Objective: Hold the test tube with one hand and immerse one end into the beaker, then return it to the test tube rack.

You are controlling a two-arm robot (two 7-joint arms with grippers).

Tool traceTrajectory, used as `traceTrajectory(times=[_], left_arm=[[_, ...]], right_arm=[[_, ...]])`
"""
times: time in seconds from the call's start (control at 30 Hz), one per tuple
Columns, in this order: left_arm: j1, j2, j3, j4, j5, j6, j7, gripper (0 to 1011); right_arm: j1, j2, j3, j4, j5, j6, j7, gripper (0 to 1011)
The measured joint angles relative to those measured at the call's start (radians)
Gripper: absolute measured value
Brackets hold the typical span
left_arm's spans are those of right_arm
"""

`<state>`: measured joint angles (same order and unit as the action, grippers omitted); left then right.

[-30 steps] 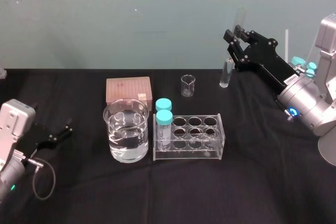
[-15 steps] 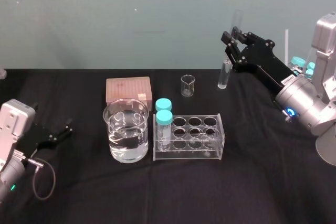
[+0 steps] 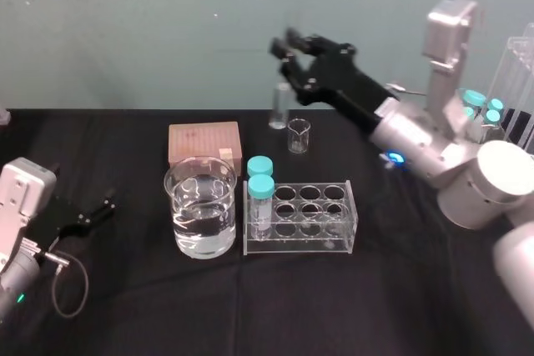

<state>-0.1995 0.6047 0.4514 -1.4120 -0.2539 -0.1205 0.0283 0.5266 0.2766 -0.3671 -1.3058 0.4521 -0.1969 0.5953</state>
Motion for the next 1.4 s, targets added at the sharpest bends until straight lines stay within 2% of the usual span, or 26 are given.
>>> traceTrajectory(times=[0.03, 0.07, 0.13, 0.47, 0.6, 1.0, 1.4], left_arm=[[0.0, 0.0, 0.0, 0.0, 0.0, 0.0, 0.0, 1000], [0.0, 0.0, 0.0, 0.0, 0.0, 0.0, 0.0, 1000], [0.0, 0.0, 0.0, 0.0, 0.0, 0.0, 0.0, 1000], [0.0, 0.0, 0.0, 0.0, 0.0, 0.0, 0.0, 1000], [0.0, 0.0, 0.0, 0.0, 0.0, 0.0, 0.0, 1000], [0.0, 0.0, 0.0, 0.0, 0.0, 0.0, 0.0, 1000], [0.0, 0.0, 0.0, 0.0, 0.0, 0.0, 0.0, 1000]], right_arm=[[0.0, 0.0, 0.0, 0.0, 0.0, 0.0, 0.0, 226], [0.024, -0.02, -0.029, 0.024, 0.014, -0.008, 0.038, 226], [0.045, -0.038, -0.053, 0.046, 0.027, -0.016, 0.069, 226], [0.087, -0.086, -0.127, 0.111, 0.081, -0.024, 0.162, 226], [0.094, -0.09, -0.143, 0.139, 0.086, -0.024, 0.171, 226], [0.133, -0.116, -0.19, 0.276, 0.096, -0.038, 0.199, 226], [0.146, -0.125, -0.204, 0.333, 0.083, -0.036, 0.201, 226]])
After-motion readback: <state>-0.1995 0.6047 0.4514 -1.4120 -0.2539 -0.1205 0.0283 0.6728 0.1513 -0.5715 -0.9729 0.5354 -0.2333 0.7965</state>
